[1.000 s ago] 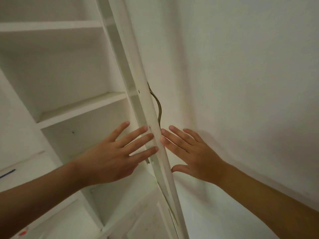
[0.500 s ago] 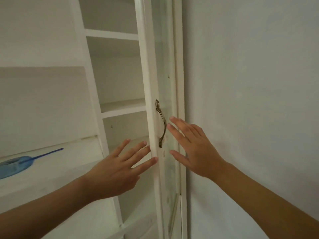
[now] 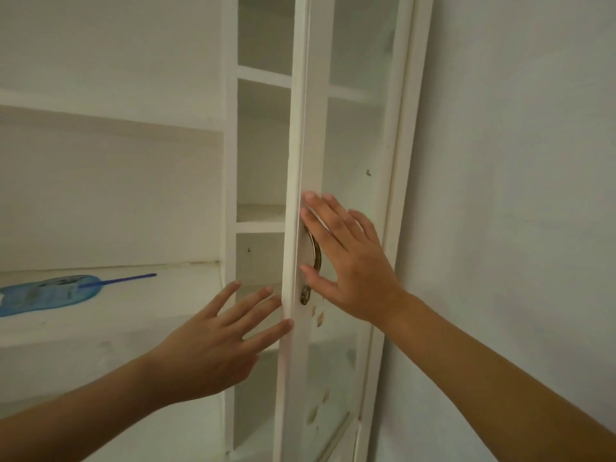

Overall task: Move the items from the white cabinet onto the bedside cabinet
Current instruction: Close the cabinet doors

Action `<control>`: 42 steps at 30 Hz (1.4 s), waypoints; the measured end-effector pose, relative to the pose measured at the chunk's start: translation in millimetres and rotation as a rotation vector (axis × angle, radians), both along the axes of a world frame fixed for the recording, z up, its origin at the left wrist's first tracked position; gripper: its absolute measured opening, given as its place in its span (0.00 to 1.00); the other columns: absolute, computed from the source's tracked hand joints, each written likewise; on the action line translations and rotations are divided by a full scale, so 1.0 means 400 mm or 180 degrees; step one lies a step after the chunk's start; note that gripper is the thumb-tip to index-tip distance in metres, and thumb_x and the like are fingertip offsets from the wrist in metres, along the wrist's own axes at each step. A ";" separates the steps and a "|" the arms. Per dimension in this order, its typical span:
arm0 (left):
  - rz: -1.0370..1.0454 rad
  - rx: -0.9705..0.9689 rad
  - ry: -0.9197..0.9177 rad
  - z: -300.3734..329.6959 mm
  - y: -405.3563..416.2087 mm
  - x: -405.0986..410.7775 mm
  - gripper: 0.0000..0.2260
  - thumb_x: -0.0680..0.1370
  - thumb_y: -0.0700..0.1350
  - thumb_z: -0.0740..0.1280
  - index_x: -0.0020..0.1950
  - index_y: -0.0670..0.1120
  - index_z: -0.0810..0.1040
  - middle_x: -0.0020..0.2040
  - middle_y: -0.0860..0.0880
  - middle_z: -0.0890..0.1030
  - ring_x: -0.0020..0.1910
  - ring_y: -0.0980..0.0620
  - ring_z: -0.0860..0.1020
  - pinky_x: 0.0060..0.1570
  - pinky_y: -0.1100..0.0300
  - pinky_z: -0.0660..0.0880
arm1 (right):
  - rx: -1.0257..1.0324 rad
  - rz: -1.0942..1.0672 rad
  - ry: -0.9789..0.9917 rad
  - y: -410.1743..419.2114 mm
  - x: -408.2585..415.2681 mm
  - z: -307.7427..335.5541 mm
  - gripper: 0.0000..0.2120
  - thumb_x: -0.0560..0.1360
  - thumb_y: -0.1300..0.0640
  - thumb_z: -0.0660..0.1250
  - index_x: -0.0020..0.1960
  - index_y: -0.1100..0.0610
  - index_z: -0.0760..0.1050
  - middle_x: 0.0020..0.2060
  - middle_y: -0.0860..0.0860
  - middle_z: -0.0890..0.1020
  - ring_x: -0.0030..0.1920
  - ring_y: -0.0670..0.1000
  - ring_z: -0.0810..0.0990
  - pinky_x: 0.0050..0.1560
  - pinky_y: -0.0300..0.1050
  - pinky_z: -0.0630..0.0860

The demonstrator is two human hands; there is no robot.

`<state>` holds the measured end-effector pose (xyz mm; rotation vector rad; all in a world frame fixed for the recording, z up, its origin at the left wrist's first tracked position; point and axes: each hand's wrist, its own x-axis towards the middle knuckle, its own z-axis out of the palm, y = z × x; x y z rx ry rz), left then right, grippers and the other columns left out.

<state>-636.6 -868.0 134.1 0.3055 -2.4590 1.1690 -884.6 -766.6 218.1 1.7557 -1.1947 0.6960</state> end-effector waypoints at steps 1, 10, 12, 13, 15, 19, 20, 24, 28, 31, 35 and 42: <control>0.0067 0.0025 0.0058 -0.005 0.000 0.001 0.34 0.78 0.59 0.69 0.82 0.52 0.63 0.80 0.40 0.65 0.80 0.39 0.61 0.73 0.32 0.61 | 0.0002 0.0081 -0.0025 -0.014 0.002 0.003 0.36 0.81 0.48 0.66 0.82 0.59 0.57 0.83 0.54 0.56 0.83 0.53 0.52 0.77 0.62 0.61; 0.0474 0.0113 0.0153 -0.078 -0.054 0.032 0.30 0.81 0.59 0.63 0.82 0.53 0.63 0.85 0.44 0.52 0.83 0.39 0.51 0.77 0.31 0.55 | -0.0046 0.0501 -0.0189 -0.172 0.048 0.003 0.37 0.78 0.54 0.69 0.82 0.59 0.58 0.83 0.53 0.57 0.83 0.52 0.51 0.79 0.63 0.57; 0.0481 0.0064 0.0046 -0.071 -0.084 0.044 0.31 0.80 0.58 0.65 0.82 0.53 0.62 0.84 0.44 0.53 0.83 0.39 0.52 0.74 0.29 0.56 | -0.0105 0.0530 -0.0196 -0.199 0.053 0.000 0.37 0.78 0.54 0.69 0.82 0.59 0.59 0.83 0.53 0.57 0.83 0.52 0.52 0.79 0.63 0.58; 0.0452 0.0020 0.0014 -0.063 -0.100 0.050 0.31 0.80 0.58 0.65 0.82 0.53 0.62 0.85 0.44 0.53 0.83 0.39 0.51 0.74 0.29 0.56 | -0.0119 0.0530 -0.0186 -0.212 0.054 0.000 0.37 0.77 0.54 0.69 0.82 0.60 0.59 0.83 0.53 0.57 0.83 0.52 0.52 0.79 0.63 0.58; 0.0344 -0.0095 -0.0044 -0.050 -0.134 0.064 0.31 0.81 0.57 0.65 0.82 0.52 0.62 0.84 0.43 0.53 0.83 0.40 0.49 0.75 0.30 0.54 | -0.0106 0.0523 -0.0149 -0.231 0.059 0.002 0.37 0.78 0.53 0.69 0.82 0.60 0.59 0.83 0.54 0.58 0.83 0.52 0.53 0.78 0.63 0.59; 0.0115 -0.0264 -0.0187 -0.033 -0.207 0.078 0.30 0.81 0.56 0.63 0.82 0.51 0.61 0.84 0.43 0.53 0.83 0.41 0.46 0.76 0.32 0.50 | -0.0071 0.0426 -0.0075 -0.268 0.067 0.008 0.35 0.79 0.51 0.67 0.82 0.60 0.59 0.83 0.54 0.58 0.83 0.53 0.54 0.78 0.62 0.59; 0.0074 -0.0286 -0.0190 -0.031 -0.225 0.077 0.29 0.81 0.55 0.61 0.82 0.50 0.61 0.84 0.43 0.53 0.83 0.41 0.46 0.76 0.33 0.49 | -0.0059 0.0396 -0.0072 -0.279 0.070 0.008 0.36 0.80 0.51 0.67 0.82 0.60 0.58 0.83 0.54 0.58 0.83 0.53 0.53 0.78 0.62 0.59; -0.0050 -0.0301 -0.0172 -0.035 -0.294 0.068 0.28 0.82 0.58 0.60 0.81 0.50 0.64 0.84 0.42 0.55 0.83 0.41 0.47 0.77 0.36 0.46 | -0.0015 0.0279 -0.0136 -0.329 0.086 0.002 0.36 0.80 0.51 0.67 0.82 0.59 0.58 0.83 0.54 0.56 0.83 0.52 0.52 0.78 0.63 0.59; -0.0110 -0.0204 -0.0126 -0.041 -0.372 0.064 0.28 0.83 0.63 0.59 0.80 0.51 0.65 0.84 0.43 0.55 0.83 0.42 0.49 0.79 0.35 0.48 | -0.0005 0.0167 -0.0178 -0.384 0.104 0.002 0.36 0.79 0.52 0.67 0.82 0.58 0.58 0.83 0.52 0.56 0.83 0.52 0.51 0.78 0.63 0.58; -0.0212 -0.0116 -0.0078 -0.047 -0.423 0.065 0.28 0.83 0.63 0.59 0.80 0.52 0.65 0.84 0.44 0.53 0.84 0.43 0.47 0.77 0.36 0.50 | -0.0051 0.0103 -0.0166 -0.419 0.117 0.004 0.36 0.79 0.53 0.68 0.82 0.59 0.58 0.83 0.53 0.57 0.83 0.53 0.52 0.77 0.63 0.59; -0.0469 -0.0137 0.0033 -0.058 -0.466 0.060 0.28 0.84 0.62 0.59 0.81 0.52 0.64 0.84 0.44 0.53 0.84 0.43 0.47 0.78 0.37 0.50 | -0.0107 0.0063 -0.0159 -0.439 0.118 0.003 0.36 0.78 0.53 0.68 0.81 0.60 0.60 0.82 0.55 0.58 0.83 0.55 0.54 0.77 0.64 0.60; -0.0860 -0.0209 0.0136 -0.062 -0.525 0.050 0.24 0.84 0.57 0.61 0.79 0.51 0.68 0.84 0.44 0.56 0.84 0.43 0.50 0.80 0.38 0.50 | -0.0190 0.0013 -0.0032 -0.463 0.110 0.005 0.35 0.77 0.53 0.69 0.80 0.62 0.62 0.81 0.58 0.61 0.82 0.57 0.57 0.75 0.66 0.61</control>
